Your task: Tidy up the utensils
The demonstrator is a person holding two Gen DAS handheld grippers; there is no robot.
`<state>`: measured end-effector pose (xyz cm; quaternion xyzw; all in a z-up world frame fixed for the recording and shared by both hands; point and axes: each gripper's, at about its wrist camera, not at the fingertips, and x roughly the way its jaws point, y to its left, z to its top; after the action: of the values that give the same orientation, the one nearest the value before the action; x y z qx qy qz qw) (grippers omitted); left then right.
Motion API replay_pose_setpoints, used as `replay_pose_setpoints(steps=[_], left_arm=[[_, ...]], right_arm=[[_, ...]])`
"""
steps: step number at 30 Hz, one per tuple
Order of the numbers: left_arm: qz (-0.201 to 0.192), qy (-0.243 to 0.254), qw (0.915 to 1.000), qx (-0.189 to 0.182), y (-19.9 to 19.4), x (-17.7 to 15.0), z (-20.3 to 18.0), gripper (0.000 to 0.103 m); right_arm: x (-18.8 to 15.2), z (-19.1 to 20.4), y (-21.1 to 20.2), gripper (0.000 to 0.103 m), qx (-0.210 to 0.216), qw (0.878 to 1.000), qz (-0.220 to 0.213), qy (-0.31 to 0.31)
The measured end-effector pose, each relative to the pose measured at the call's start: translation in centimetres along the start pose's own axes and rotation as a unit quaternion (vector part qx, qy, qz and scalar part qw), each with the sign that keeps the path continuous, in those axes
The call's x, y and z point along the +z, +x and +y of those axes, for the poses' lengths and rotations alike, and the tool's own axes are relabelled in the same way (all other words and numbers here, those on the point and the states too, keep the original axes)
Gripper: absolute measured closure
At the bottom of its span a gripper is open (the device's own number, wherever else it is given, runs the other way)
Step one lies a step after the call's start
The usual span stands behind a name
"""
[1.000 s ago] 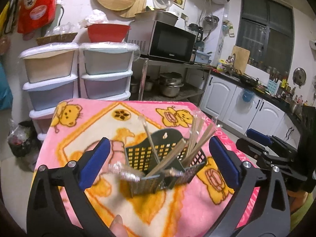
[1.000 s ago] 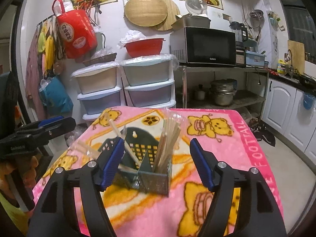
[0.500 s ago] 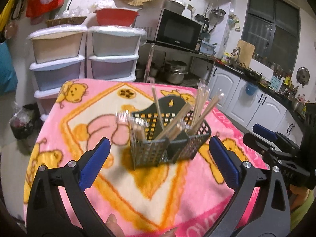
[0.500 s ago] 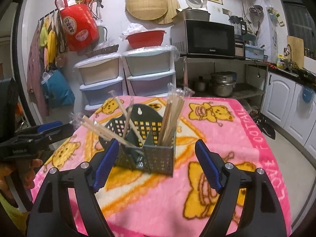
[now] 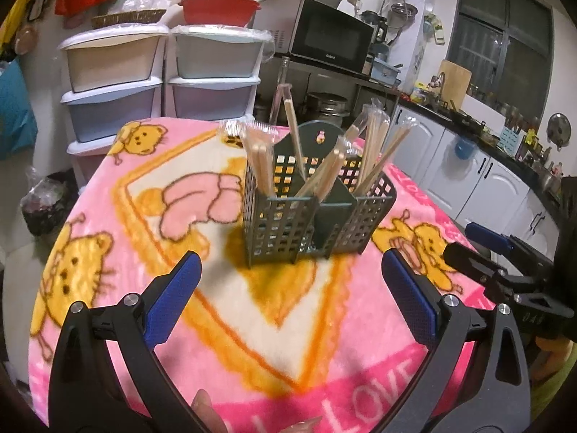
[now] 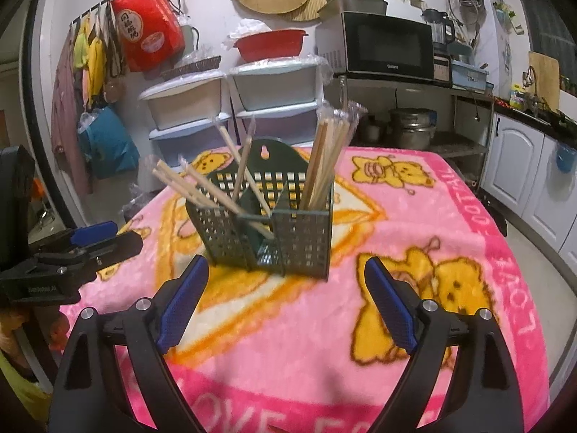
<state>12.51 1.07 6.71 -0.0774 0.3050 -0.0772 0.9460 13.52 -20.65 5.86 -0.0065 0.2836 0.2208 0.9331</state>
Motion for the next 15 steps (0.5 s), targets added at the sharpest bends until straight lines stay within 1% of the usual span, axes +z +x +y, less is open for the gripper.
replay_pose_setpoints(steps=[4,7,15], left_arm=[[-0.003,0.007,0.9999,0.008,0.1,-0.8,-0.2,0.011],[-0.013,0.009,0.9998,0.013,0.1,-1.4,-0.3,0.011],[-0.04,-0.002,0.9992,0.005,0.1,-3.0,-0.1,0.011]], right_arm=[[-1.3,0.1,0.2,0.018,-0.008,1.0,0.005,-0.005],[-2.1,-0.2,0.2,0.018,-0.007,1.0,0.001,0.001],[-4.0,-0.8,-0.5,0.017,-0.017,0.999,-0.04,0.003]])
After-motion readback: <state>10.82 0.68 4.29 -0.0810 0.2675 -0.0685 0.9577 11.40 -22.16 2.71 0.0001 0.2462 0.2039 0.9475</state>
